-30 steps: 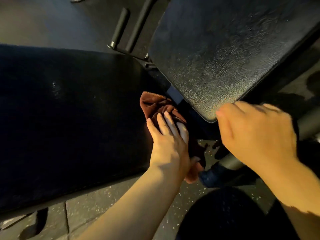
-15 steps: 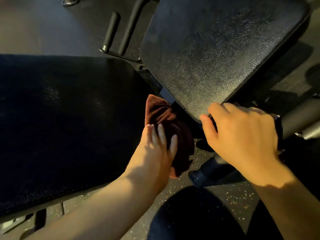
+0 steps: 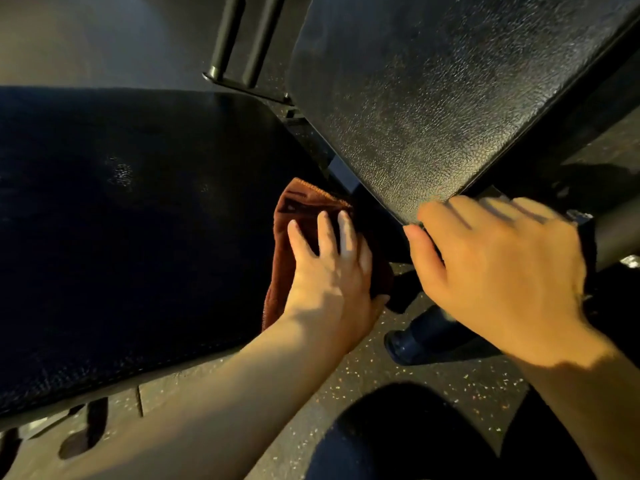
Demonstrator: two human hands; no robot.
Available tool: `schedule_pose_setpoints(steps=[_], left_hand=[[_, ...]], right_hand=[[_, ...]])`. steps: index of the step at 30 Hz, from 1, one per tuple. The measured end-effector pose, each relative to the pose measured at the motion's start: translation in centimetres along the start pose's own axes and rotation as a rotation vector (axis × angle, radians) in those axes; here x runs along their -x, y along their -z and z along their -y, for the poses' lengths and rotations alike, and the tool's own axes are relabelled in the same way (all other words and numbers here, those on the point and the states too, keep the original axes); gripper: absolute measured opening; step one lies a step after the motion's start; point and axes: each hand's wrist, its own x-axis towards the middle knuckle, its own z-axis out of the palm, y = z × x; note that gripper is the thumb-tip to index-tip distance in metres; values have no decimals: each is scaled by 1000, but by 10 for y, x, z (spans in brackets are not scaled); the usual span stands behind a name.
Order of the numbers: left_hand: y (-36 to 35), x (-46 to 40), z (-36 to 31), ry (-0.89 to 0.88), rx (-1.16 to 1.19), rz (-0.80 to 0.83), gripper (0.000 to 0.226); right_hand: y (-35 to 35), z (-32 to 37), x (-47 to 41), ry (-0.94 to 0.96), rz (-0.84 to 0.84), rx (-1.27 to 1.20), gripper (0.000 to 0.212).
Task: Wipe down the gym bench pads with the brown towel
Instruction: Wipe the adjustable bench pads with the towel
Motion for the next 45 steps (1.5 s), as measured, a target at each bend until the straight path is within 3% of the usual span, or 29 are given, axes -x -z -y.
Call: schedule_pose_setpoints(steps=[8, 11, 15, 21, 25, 28, 31, 37, 43, 45], left_hand=[[0, -17, 9, -130, 63, 19, 81], [3, -3, 22, -207, 17, 40, 83], [1, 34, 50, -161, -10, 19, 78], [-24, 97, 67, -82, -50, -260, 86], [-35, 100, 62, -65, -86, -268, 87], [-9, 80, 41, 52, -58, -87, 94], [-1, 35, 24, 65, -17, -11, 92], [-3, -15, 8, 7, 40, 18, 92], [-6, 12, 19, -123, 14, -3, 73], [-10, 33, 27, -146, -41, -21, 72]], right_hand=[[-4, -2, 2, 51, -25, -34, 25], [-2, -3, 1, 13, 66, -19, 23], [5, -8, 0, 50, 240, -55, 25], [8, -4, 3, 31, 309, -41, 24], [9, -1, 2, 14, 269, 27, 20], [7, 1, 2, -8, 266, -1, 19], [8, 3, -1, -41, 272, 10, 19], [6, 3, 0, -68, 292, 32, 17], [11, 7, 3, -115, 269, 3, 24], [16, 13, 5, -161, 267, -141, 27]])
